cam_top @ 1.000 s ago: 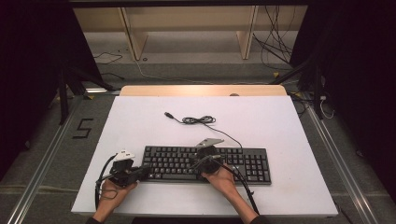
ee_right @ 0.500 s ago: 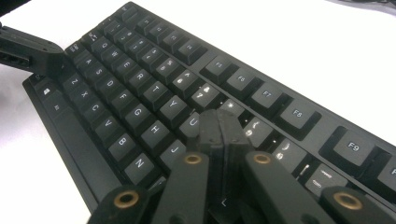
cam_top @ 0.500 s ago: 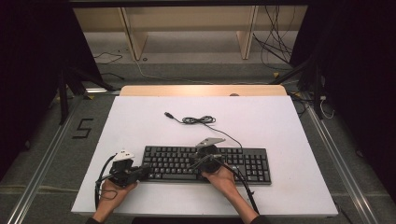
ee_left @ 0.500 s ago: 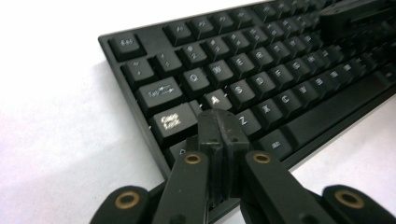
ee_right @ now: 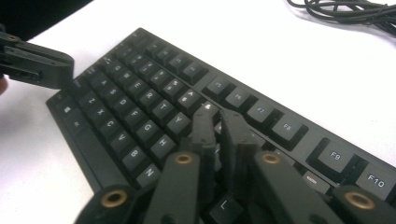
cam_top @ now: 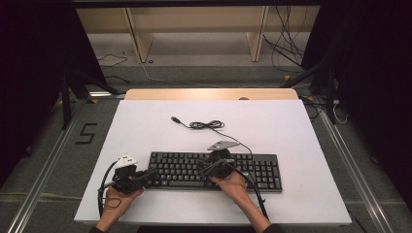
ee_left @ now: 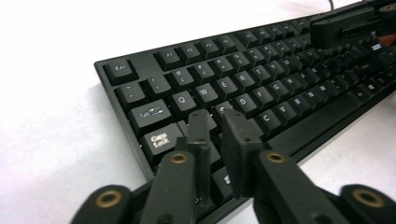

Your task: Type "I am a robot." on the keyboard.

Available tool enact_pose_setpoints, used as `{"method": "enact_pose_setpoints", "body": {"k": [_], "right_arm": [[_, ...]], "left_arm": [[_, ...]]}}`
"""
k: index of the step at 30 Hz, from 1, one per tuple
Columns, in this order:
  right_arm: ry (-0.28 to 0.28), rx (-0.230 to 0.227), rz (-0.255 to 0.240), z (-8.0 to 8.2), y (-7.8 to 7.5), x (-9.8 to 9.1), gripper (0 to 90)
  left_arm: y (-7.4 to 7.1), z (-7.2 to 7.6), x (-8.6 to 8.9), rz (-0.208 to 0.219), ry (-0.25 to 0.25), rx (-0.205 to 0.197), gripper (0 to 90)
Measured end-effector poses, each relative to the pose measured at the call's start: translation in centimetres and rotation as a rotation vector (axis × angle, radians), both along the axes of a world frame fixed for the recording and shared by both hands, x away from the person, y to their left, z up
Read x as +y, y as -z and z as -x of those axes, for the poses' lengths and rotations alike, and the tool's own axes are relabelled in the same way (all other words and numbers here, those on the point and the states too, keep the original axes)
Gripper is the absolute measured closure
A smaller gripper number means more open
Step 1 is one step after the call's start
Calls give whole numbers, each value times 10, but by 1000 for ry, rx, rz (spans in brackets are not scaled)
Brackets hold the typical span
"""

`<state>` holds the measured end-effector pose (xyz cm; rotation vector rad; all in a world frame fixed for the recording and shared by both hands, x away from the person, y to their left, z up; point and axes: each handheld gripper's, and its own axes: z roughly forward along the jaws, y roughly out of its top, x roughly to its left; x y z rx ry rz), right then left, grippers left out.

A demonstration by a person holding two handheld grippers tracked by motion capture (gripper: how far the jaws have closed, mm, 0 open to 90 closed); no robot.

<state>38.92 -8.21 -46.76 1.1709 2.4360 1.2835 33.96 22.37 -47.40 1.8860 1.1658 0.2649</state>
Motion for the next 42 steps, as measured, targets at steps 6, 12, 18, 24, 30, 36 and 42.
{"method": "enact_pose_setpoints", "body": {"k": [6,12,18,24,30,36,42], "right_arm": [[-30,-6,-34,3,-4,-2,658],[-54,-2,-52,7,-9,-1,531],[-76,-9,-56,12,-12,0,518],[-90,-18,-54,18,-14,0,627],[-108,-28,-41,25,-13,1,726],[-115,-22,-30,30,-10,-1,818],[-131,-17,-19,35,-7,-2,867]], "left_arm": [[-1,0,0,26,-3,-6,598],[-4,0,0,58,-5,-29,458],[-5,1,0,81,-4,-51,375],[-7,2,0,94,2,-76,336],[-8,3,-1,102,10,-92,316],[-8,4,-2,105,18,-103,306],[-9,5,-2,114,29,-114,294]]}}
